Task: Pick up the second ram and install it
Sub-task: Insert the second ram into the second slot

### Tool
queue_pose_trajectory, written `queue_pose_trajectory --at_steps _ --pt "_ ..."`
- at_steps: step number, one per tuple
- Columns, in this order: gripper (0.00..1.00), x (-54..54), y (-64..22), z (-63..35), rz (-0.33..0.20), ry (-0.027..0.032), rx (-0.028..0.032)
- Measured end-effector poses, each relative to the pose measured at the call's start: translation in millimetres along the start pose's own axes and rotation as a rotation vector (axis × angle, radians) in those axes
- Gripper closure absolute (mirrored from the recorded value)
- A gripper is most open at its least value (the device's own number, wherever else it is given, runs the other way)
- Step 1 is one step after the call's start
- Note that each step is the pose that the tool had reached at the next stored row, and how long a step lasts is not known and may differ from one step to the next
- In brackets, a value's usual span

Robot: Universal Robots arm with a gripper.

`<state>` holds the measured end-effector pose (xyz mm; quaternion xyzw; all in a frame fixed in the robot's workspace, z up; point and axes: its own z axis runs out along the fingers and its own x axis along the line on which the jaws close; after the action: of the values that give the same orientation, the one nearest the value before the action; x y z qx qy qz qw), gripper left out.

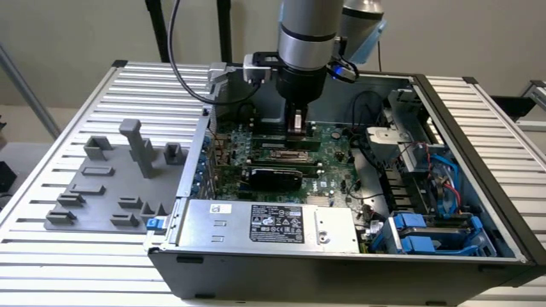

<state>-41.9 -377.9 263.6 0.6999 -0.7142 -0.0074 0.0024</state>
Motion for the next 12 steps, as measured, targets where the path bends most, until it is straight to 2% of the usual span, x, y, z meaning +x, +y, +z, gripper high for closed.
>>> queue_pose_trajectory --at_steps 12 --pt "1.00 2.4 -1.0 24.1 0.000 -0.0015 0.0001"
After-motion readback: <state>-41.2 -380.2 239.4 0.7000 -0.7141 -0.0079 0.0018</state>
